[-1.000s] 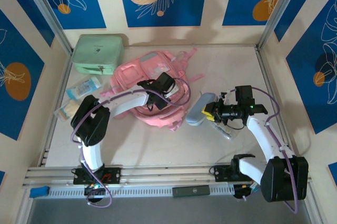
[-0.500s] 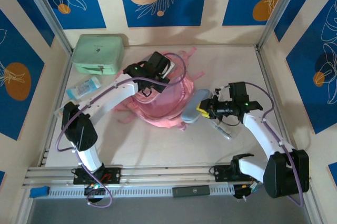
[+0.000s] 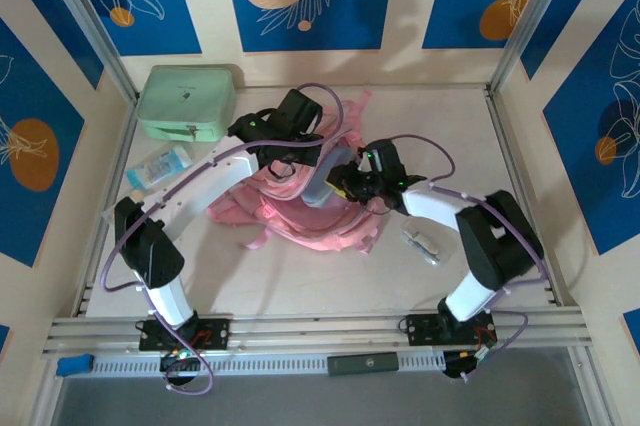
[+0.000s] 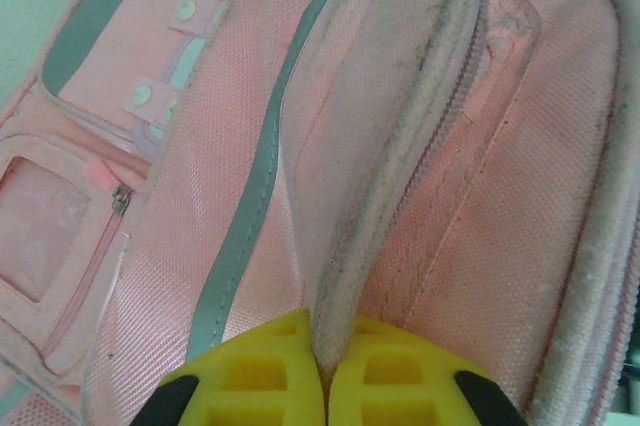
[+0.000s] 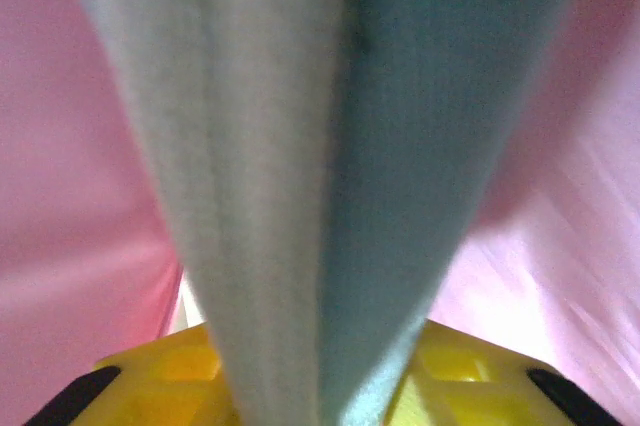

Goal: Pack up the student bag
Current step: Place the loose stationery in the student bag, then close the student bag at the center of the table.

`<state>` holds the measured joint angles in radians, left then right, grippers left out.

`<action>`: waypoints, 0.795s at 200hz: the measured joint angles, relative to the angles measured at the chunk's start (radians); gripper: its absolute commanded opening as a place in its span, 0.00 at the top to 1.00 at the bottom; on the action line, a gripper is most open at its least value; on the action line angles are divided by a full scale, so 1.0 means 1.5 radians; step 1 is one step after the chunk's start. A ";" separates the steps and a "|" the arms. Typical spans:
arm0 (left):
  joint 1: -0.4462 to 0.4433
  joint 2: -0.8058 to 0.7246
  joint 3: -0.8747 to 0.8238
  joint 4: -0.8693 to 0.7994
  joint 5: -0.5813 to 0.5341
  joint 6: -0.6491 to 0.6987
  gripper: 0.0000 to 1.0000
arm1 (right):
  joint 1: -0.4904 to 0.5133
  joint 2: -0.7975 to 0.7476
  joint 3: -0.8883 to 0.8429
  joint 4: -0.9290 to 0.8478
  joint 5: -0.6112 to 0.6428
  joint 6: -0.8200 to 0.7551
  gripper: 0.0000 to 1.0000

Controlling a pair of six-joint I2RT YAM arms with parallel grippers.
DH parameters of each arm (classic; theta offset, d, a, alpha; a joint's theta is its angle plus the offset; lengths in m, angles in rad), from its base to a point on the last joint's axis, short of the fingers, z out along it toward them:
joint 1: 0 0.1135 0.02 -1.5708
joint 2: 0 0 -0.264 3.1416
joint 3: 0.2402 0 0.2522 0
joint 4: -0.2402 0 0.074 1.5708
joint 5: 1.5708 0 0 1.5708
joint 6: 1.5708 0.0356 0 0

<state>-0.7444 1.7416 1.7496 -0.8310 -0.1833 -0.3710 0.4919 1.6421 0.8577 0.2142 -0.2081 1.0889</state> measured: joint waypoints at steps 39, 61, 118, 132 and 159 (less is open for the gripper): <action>0.000 -0.006 -0.002 0.005 0.003 -0.025 1.00 | 0.016 0.045 0.028 0.049 0.014 0.010 0.43; 0.000 -0.016 -0.011 0.008 0.003 -0.030 1.00 | 0.019 0.019 0.029 -0.014 0.050 0.009 0.48; 0.000 -0.047 -0.044 0.028 0.014 -0.051 1.00 | 0.056 0.004 0.028 -0.093 0.086 0.064 0.83; 0.000 -0.047 -0.044 0.029 0.018 -0.055 1.00 | 0.070 0.038 0.032 -0.064 0.080 0.073 0.84; 0.000 -0.050 -0.052 0.040 0.020 -0.065 1.00 | 0.087 0.119 0.088 -0.008 0.061 0.078 0.85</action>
<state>-0.7444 1.6669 1.6722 -0.7712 -0.1532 -0.4679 0.6228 1.8202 0.9901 0.2028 -0.1173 1.2057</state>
